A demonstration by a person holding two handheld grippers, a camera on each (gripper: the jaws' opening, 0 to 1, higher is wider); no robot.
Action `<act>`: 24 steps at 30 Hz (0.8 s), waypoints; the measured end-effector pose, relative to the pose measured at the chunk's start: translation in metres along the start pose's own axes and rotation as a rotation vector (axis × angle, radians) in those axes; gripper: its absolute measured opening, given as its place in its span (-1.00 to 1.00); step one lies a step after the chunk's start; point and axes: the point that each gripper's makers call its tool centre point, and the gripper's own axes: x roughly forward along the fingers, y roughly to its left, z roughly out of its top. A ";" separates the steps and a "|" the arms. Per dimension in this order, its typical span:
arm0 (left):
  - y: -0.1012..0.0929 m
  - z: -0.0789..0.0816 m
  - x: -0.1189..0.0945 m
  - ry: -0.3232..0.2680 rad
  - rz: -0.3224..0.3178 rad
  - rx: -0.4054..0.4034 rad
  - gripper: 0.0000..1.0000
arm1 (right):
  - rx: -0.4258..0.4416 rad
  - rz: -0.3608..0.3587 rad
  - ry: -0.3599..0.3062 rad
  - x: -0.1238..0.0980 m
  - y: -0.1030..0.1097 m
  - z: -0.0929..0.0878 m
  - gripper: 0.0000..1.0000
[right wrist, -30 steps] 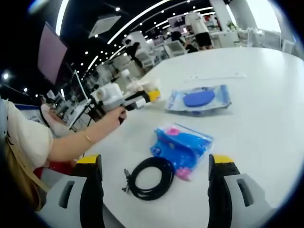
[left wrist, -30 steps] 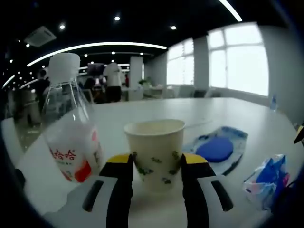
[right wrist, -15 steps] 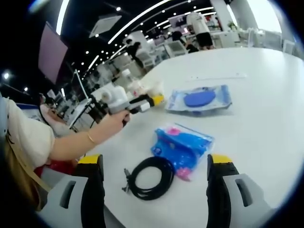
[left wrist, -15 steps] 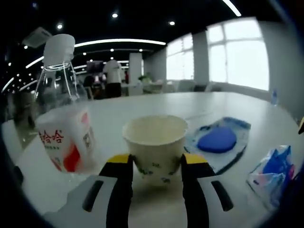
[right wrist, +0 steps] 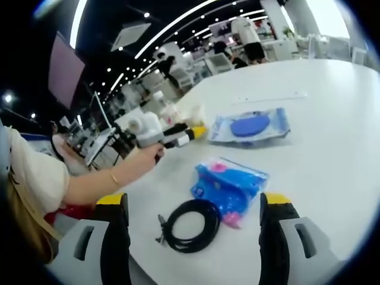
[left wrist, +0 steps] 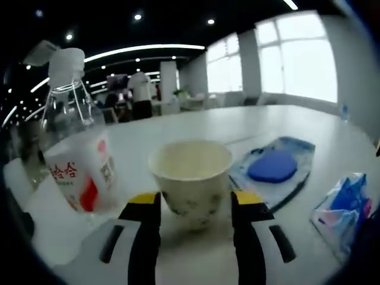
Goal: Arrange the tabletop items into an orderly group along one side of the table until the central work area is clear of visible clutter.
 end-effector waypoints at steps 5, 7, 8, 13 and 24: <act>-0.003 0.008 -0.005 -0.004 -0.010 -0.008 0.06 | 0.006 -0.001 -0.009 0.000 0.001 0.002 0.83; -0.010 0.007 -0.010 0.020 -0.036 -0.047 0.14 | 0.006 -0.009 -0.010 0.000 -0.001 0.002 0.84; -0.010 0.007 -0.013 0.028 -0.034 -0.056 0.18 | 0.007 -0.017 -0.013 0.000 -0.002 0.003 0.84; -0.012 -0.006 -0.023 0.125 -0.062 -0.104 0.31 | 0.020 -0.002 -0.041 0.000 0.004 0.009 0.86; -0.017 0.003 -0.055 0.145 -0.097 -0.027 0.57 | 0.072 -0.059 -0.093 -0.002 -0.001 0.019 0.87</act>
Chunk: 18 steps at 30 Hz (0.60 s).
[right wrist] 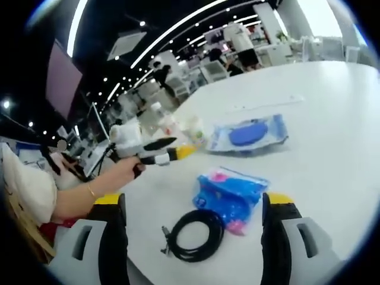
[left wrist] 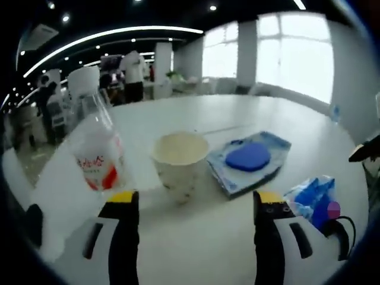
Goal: Arrange the tabletop items into an orderly group along one side of the table until the central work area is clear of visible clutter.
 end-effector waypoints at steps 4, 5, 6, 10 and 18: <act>-0.007 0.005 -0.013 0.011 -0.008 0.036 0.74 | 0.045 -0.037 -0.036 -0.002 -0.007 0.005 0.87; -0.008 0.007 -0.015 0.008 -0.015 0.035 0.77 | 0.055 -0.040 -0.043 -0.003 -0.009 0.006 0.87; -0.010 0.008 -0.019 0.008 -0.019 0.032 0.80 | 0.060 -0.040 -0.049 -0.003 -0.010 0.007 0.86; -0.017 0.013 -0.030 0.005 -0.028 0.041 0.91 | 0.074 -0.041 -0.055 -0.004 -0.010 0.008 0.85; -0.030 0.020 -0.049 0.015 -0.056 0.024 0.99 | 0.087 -0.062 -0.036 -0.001 -0.014 0.002 0.84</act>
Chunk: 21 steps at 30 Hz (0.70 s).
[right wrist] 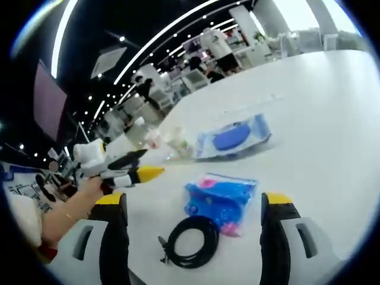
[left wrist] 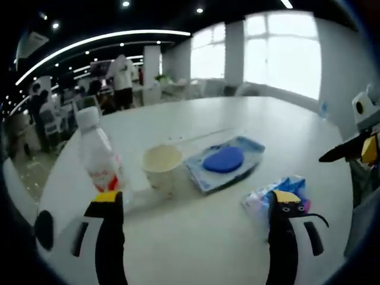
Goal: Arrange the tabletop items into an orderly group along one side of the table until the central work area is clear of visible clutter.
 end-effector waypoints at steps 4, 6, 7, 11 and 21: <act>-0.006 0.005 -0.014 0.000 -0.006 0.001 0.99 | 0.006 -0.018 0.011 0.003 -0.004 -0.005 0.83; -0.010 0.008 -0.021 -0.006 -0.012 0.008 0.99 | 0.010 -0.032 0.018 0.005 -0.007 -0.009 0.83; -0.011 0.008 -0.023 -0.006 -0.013 0.009 0.99 | 0.010 -0.038 0.020 0.005 -0.009 -0.010 0.83; -0.021 0.009 -0.037 -0.003 -0.030 0.017 0.99 | 0.004 -0.070 0.038 0.009 -0.015 -0.017 0.81; -0.047 0.003 -0.067 0.014 -0.096 0.046 0.99 | 0.007 -0.092 0.070 0.015 -0.017 -0.033 0.78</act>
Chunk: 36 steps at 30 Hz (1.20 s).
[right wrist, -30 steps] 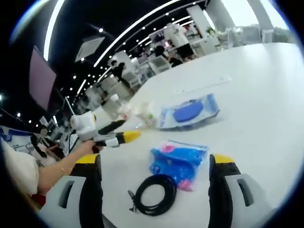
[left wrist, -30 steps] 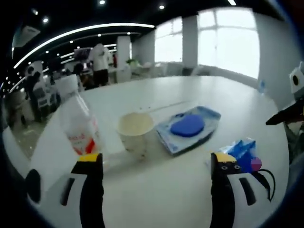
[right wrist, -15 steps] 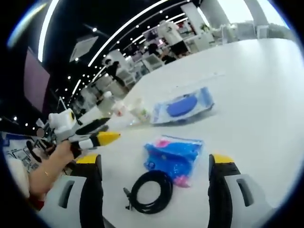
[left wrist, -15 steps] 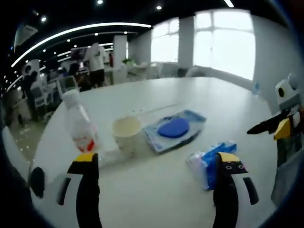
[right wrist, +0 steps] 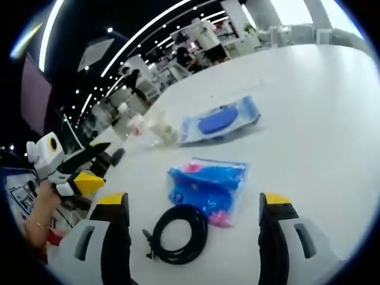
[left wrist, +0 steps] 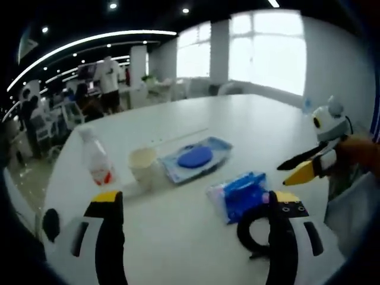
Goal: Arrange the tabletop items into an orderly group along one side of the table until the central work area is clear of visible clutter.
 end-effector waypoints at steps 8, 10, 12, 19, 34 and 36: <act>-0.015 -0.003 -0.015 0.009 -0.028 -0.007 0.99 | -0.010 -0.020 0.035 0.007 -0.002 -0.013 0.75; -0.019 -0.004 -0.019 0.015 -0.037 -0.008 0.99 | -0.012 -0.023 0.042 0.009 -0.001 -0.015 0.74; -0.022 -0.005 -0.021 0.017 -0.045 -0.010 0.99 | -0.019 -0.032 0.044 0.010 -0.003 -0.016 0.71; -0.033 -0.009 -0.029 0.025 -0.050 0.075 0.99 | -0.040 -0.061 0.056 0.013 -0.009 -0.021 0.64; -0.042 -0.011 -0.039 0.021 -0.041 -0.018 0.93 | -0.139 -0.198 -0.002 0.031 -0.042 -0.026 -0.01; -0.043 -0.011 -0.040 0.022 -0.044 -0.025 0.92 | -0.112 -0.206 -0.022 0.032 -0.049 -0.026 -0.10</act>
